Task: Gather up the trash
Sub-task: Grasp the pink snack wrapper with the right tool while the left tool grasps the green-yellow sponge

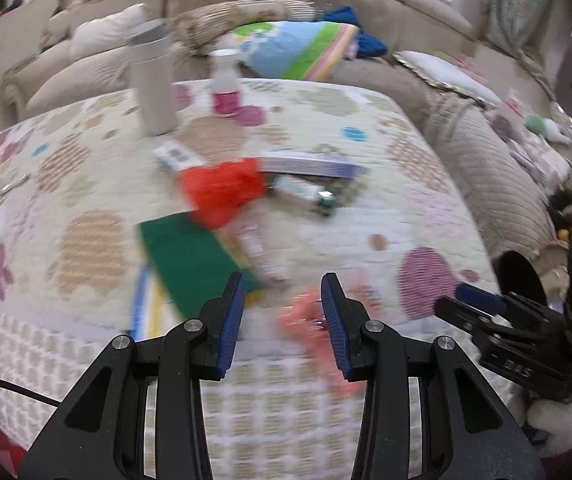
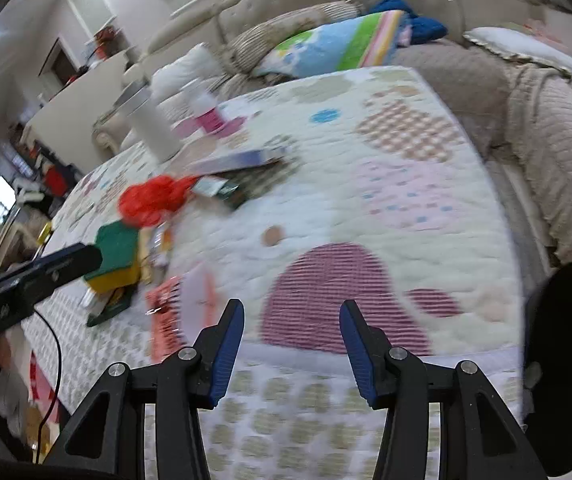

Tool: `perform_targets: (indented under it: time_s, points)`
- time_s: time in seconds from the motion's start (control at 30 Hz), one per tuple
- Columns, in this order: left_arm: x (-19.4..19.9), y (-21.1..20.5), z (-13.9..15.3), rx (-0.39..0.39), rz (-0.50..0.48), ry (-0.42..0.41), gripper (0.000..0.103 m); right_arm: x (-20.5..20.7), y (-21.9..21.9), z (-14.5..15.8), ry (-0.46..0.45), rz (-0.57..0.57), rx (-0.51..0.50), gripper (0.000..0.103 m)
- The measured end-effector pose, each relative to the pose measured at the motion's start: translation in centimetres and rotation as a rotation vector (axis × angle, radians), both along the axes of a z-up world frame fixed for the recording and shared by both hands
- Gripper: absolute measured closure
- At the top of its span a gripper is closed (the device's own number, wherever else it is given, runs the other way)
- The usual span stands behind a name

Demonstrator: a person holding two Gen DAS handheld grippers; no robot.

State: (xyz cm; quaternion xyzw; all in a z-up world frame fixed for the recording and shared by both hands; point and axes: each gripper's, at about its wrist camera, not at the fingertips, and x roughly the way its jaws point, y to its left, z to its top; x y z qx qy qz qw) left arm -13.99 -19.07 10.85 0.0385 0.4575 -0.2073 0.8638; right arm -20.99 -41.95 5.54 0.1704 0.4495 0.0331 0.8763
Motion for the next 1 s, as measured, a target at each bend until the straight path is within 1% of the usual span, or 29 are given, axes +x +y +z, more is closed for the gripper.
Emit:
perform_targets:
  time_s: [0.13, 0.17, 0.2, 0.27, 0.37, 0.5, 0.67, 0.77, 0.9, 0.93, 1.0]
  points:
    - [1.3, 3.3, -0.7, -0.003, 0.072, 0.028, 0.066, 0.7, 2.5, -0.4, 0.005, 0.069, 0.037, 0.054]
    - [1.6, 3.9, -0.8, -0.010, 0.087, 0.037, 0.066, 0.9, 3.3, -0.6, 0.012, 0.090, 0.046, 0.051]
    - [1.8, 4.6, -1.0, -0.020, 0.104, 0.045, 0.066, 1.2, 4.3, -0.9, 0.022, 0.119, 0.054, 0.045]
    - [2.2, 5.6, -1.2, -0.038, 0.128, 0.061, 0.066, 1.6, 5.8, -1.2, 0.029, 0.157, 0.055, 0.038]
    - [2.7, 6.1, -1.5, -0.068, 0.131, 0.089, 0.066, 2.3, 8.2, -1.9, 0.041, 0.220, 0.041, 0.038]
    - [3.4, 5.9, -2.0, -0.090, 0.128, 0.114, 0.065, 3.2, 10.6, -3.2, 0.056, 0.256, -0.054, 0.038]
    - [4.9, 5.0, -3.7, -0.107, 0.141, 0.161, 0.062, 3.3, 11.0, -3.5, 0.027, 0.242, -0.154, 0.038]
    - [5.6, 4.4, -4.5, -0.099, 0.151, 0.170, 0.060, 3.3, 10.2, -3.5, 0.009, 0.232, -0.130, 0.037]
    - [6.5, 3.6, -5.1, -0.087, 0.162, 0.156, 0.058, 3.1, 10.6, -3.5, -0.014, 0.254, -0.175, 0.038]
    - [6.6, 3.5, -5.1, -0.086, 0.165, 0.152, 0.058, 3.1, 10.8, -3.6, -0.022, 0.256, -0.185, 0.039]
    - [6.8, 3.3, -5.2, -0.096, 0.162, 0.153, 0.059, 3.1, 10.9, -3.6, -0.036, 0.248, -0.212, 0.048]
